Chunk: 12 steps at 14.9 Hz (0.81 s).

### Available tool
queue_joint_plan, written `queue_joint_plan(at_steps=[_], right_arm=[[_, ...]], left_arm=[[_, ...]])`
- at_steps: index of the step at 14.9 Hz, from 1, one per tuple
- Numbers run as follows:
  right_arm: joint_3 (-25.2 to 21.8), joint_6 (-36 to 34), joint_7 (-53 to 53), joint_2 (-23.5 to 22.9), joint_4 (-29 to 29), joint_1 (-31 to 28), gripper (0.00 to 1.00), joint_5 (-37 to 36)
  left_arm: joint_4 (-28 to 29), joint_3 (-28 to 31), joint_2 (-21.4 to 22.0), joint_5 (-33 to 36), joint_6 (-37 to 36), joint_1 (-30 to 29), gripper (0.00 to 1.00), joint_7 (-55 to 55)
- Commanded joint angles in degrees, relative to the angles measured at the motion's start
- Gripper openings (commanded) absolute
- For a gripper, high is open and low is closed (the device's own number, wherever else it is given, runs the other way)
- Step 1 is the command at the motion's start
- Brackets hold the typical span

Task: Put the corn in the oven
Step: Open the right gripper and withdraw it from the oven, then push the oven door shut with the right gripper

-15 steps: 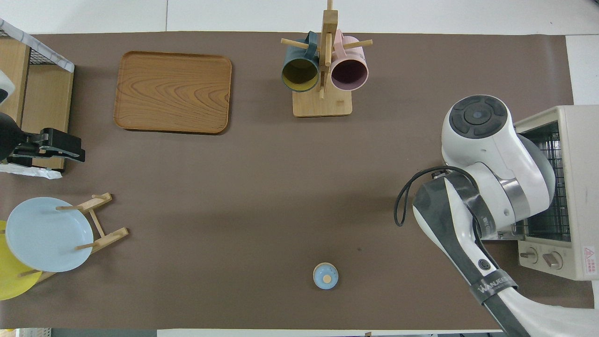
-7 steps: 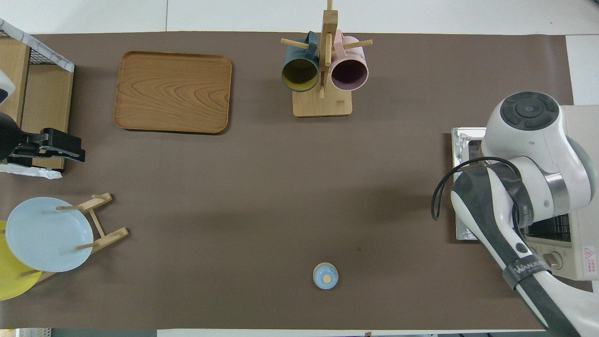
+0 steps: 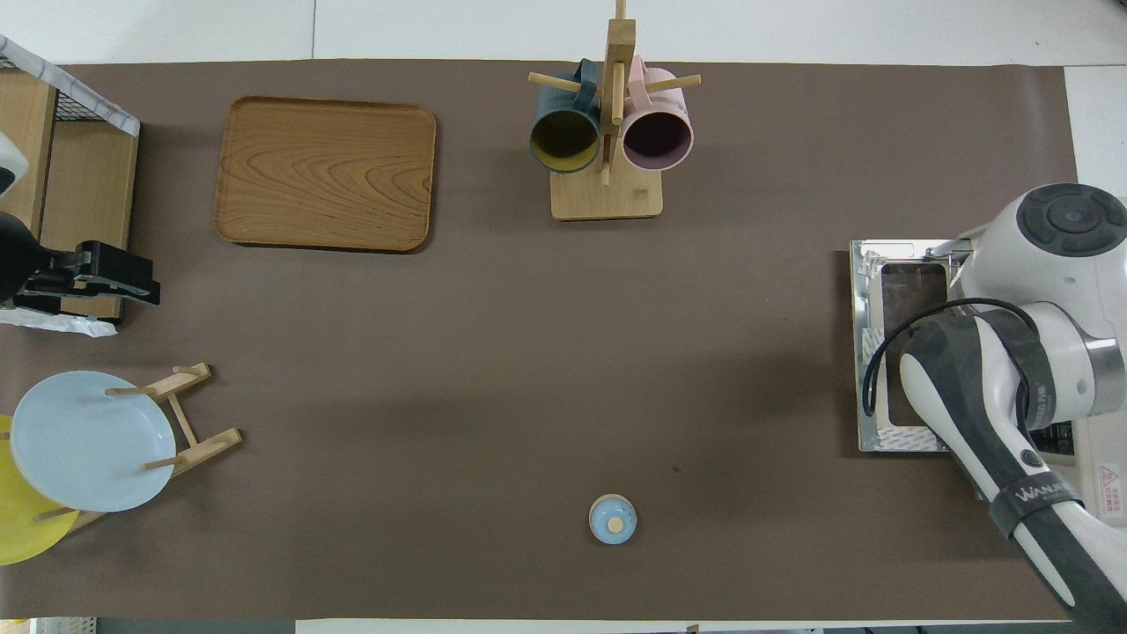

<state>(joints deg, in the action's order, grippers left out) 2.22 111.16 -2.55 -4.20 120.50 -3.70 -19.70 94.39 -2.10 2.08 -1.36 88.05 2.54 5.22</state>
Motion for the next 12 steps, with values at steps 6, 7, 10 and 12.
queue_joint_plan(at_steps=[6,7,10,12], right_arm=[[1.4,-1.7,1.4,1.8,-0.4,4.5,0.47,-0.3],[1.4,-4.0,2.1,2.2,-1.8,6.6,0.49,-0.3],[1.4,-8.8,7.0,2.4,-4.2,9.6,0.18,6.7],[1.3,-2.4,8.4,4.3,1.9,9.7,0.0,11.3]], left_arm=[[0.8,-0.3,0.7,0.6,-0.3,-0.5,1.0,-0.3],[0.8,-0.3,0.7,0.6,-0.3,-0.4,1.0,-0.3],[0.8,-0.3,0.7,0.6,-0.3,-0.5,1.0,-0.3],[0.8,-0.3,0.7,0.6,-0.3,-0.5,1.0,-0.3]])
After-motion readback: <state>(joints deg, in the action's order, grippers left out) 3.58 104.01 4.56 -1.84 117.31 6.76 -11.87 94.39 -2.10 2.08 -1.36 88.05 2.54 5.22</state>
